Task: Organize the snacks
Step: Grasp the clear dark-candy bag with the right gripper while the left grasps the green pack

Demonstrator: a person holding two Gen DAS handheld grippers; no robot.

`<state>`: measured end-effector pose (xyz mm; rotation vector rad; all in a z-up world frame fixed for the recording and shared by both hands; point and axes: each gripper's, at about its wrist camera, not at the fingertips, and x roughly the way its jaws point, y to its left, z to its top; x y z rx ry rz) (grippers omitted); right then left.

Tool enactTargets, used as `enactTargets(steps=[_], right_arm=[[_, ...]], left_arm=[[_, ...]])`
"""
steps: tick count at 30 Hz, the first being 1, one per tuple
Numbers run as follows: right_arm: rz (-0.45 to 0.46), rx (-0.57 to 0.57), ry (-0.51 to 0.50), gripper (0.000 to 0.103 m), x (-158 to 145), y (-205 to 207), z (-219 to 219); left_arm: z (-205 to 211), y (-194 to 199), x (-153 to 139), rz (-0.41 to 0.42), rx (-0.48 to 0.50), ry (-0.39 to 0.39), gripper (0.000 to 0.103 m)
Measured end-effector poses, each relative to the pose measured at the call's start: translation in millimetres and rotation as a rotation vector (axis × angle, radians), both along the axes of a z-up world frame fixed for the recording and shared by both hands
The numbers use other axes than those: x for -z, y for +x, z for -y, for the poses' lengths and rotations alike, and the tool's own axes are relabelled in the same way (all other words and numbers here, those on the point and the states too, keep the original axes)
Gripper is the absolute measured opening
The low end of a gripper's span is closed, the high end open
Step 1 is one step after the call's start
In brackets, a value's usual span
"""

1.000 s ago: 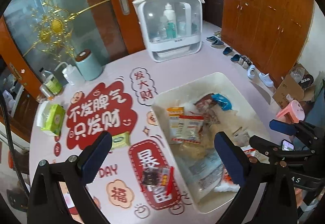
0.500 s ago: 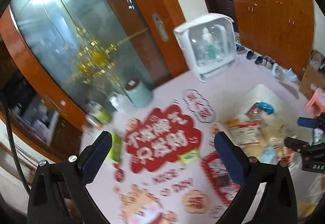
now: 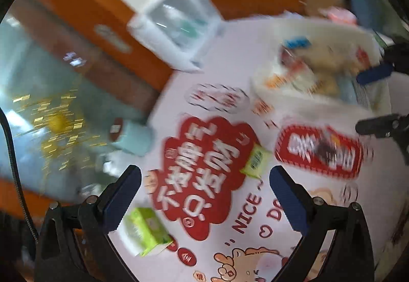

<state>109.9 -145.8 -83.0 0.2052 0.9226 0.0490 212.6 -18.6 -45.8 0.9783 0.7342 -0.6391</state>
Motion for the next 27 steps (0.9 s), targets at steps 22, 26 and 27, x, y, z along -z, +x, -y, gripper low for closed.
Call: enactTargets(steps=[22,26,27], right_arm=[[-0.136,0.467,-0.006,0.071,159.3,18.0,-28.9],[-0.123,0.462,-0.042,0.065,160.9,17.3,-31.5],[-0.106,0.450,-0.029,0.054,159.4,16.1,-32.1]], left_arm=[[45.7,86.7,215.2,-0.394,0.141,0.020,0.094],[44.4,100.3,215.9,-0.519,0.115,-0.054,0.066],[42.0,101.8,214.3,-0.524,0.104,-0.076,0.060]])
